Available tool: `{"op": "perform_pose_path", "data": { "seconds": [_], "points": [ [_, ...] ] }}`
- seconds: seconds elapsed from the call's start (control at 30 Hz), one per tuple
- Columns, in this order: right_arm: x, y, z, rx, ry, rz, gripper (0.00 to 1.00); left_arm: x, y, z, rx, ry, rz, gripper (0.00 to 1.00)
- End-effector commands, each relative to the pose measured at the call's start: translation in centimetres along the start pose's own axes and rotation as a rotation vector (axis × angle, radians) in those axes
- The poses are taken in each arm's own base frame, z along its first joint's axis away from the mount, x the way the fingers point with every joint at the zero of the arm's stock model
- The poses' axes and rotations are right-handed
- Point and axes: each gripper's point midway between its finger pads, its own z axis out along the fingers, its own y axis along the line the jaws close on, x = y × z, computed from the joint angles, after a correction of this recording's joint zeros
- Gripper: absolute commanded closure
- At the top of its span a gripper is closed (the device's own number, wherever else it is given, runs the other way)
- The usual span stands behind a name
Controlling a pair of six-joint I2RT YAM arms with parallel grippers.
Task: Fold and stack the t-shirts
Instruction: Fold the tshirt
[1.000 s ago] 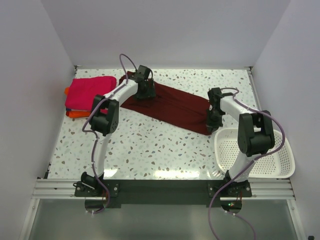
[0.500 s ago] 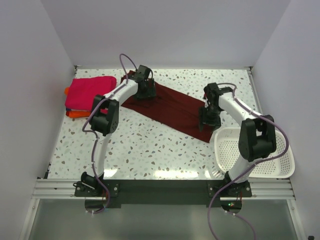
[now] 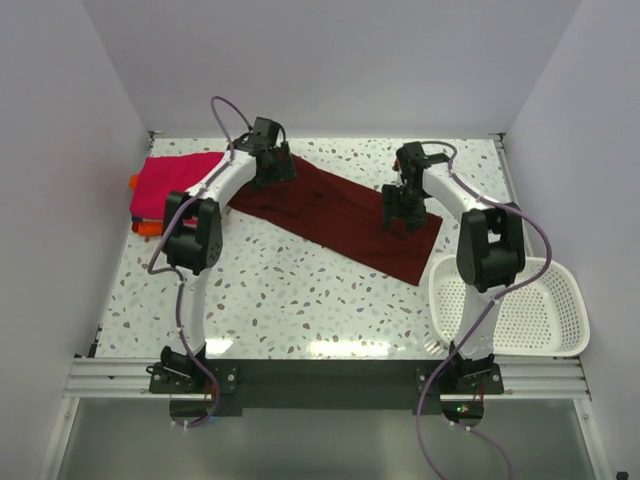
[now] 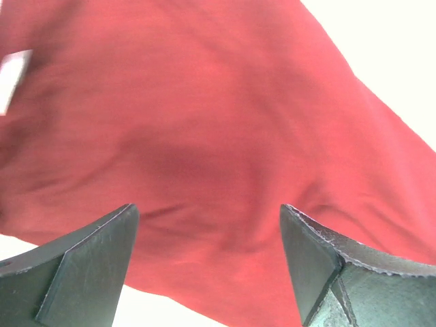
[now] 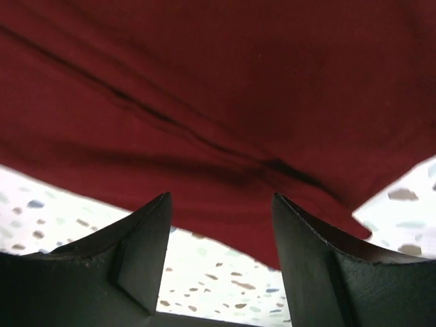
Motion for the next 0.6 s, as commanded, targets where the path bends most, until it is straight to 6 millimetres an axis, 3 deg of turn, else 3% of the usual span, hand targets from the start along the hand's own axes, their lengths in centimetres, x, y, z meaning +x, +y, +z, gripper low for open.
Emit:
{"op": "perform_pose_path", "data": {
  "seconds": [0.0, 0.27, 0.43, 0.57],
  "points": [
    [-1.7, -0.8, 1.3, 0.034, -0.034, -0.024, 0.37, 0.7, 4.3, 0.0, -0.093, 0.029, -0.056, 0.11],
    [1.0, -3.4, 4.5, 0.123, 0.039, -0.033, 0.37, 3.7, 6.6, 3.0, -0.152, 0.106, -0.075, 0.11],
    [3.3, -3.8, 5.7, 0.127, 0.108, -0.016, 0.38, 3.5, 7.2, 5.2, -0.159, 0.116, -0.08, 0.11],
    [5.0, -3.1, 6.2, 0.083, 0.164, 0.012, 0.39, 2.2, 5.9, 6.5, -0.099, 0.084, -0.063, 0.11]
  ]
}}
